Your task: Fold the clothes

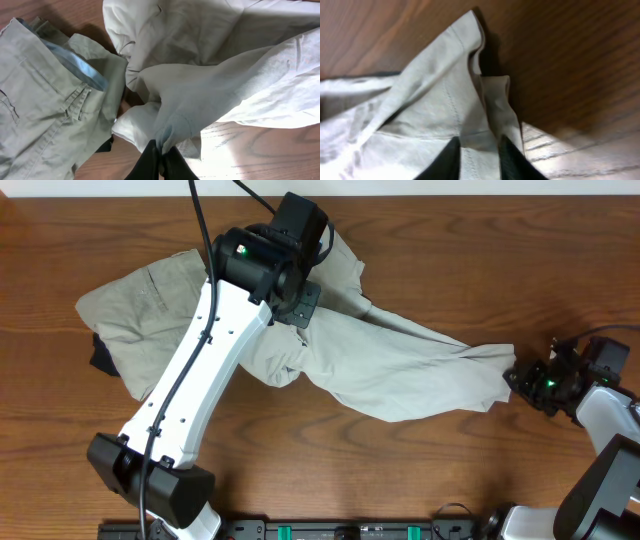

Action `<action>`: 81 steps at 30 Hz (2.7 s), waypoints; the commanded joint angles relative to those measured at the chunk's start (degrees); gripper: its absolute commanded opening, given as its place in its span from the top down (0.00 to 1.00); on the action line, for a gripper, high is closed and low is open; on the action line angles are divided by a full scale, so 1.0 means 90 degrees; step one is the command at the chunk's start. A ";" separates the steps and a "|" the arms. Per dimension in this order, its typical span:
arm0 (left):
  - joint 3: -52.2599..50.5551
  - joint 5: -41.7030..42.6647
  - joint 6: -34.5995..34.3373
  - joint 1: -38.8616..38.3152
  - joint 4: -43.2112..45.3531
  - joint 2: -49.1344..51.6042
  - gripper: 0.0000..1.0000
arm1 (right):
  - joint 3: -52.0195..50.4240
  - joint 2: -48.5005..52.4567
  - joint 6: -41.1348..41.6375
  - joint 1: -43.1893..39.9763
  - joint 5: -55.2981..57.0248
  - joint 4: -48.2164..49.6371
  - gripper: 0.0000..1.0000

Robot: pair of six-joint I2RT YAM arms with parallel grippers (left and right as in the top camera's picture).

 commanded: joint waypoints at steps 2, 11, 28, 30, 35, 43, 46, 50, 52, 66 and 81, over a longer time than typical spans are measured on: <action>-0.0012 -0.0049 0.0061 0.0029 -0.0019 -0.0070 0.94 | -0.0044 0.0036 0.0036 0.0056 -0.0440 0.0053 0.87; -0.0012 -0.0049 0.0087 0.0029 -0.0022 -0.0070 0.94 | -0.0044 0.0036 0.0029 0.0041 0.0323 0.0095 0.60; -0.0012 -0.0049 0.0112 0.0029 -0.0022 -0.0070 0.94 | -0.0121 0.0272 0.0180 0.0318 -0.0027 0.0420 0.88; -0.0012 -0.0049 0.0141 0.0029 -0.0022 -0.0070 0.94 | -0.0095 0.0158 0.0185 0.0270 -0.0211 0.0432 0.91; -0.0012 -0.0051 0.0204 0.0029 -0.0019 -0.0070 0.94 | -0.0068 -0.0423 0.0202 0.0078 -0.0644 0.0427 0.96; -0.0005 -0.0107 0.0204 0.0029 -0.0015 -0.0075 0.94 | -0.0061 -0.1717 0.0420 -0.0189 -0.1316 0.0503 0.99; 0.0012 -0.0335 0.0202 0.0032 0.0002 -0.0146 0.94 | -0.0061 -0.2142 0.0386 -0.0335 -0.1377 0.0794 0.99; 0.0265 -0.0867 0.0112 0.0044 -0.0029 -0.0376 0.94 | 0.0056 -0.2339 0.1124 -0.0750 -0.1455 0.0971 0.99; 0.0500 -0.1205 -0.0034 0.0085 -0.0049 -0.0588 0.94 | 0.0177 -0.2331 0.1304 -0.0993 -0.1899 0.0986 0.99; 0.1530 -0.0916 -0.0177 0.0576 0.0211 -0.2538 0.94 | 0.1501 -0.2331 0.1569 -0.1615 -0.4461 0.1503 0.99; 0.1530 0.0024 -0.0058 0.0544 -0.0418 -0.1460 0.94 | 0.1545 -0.2239 0.1787 -0.1219 -0.2982 -0.1168 0.99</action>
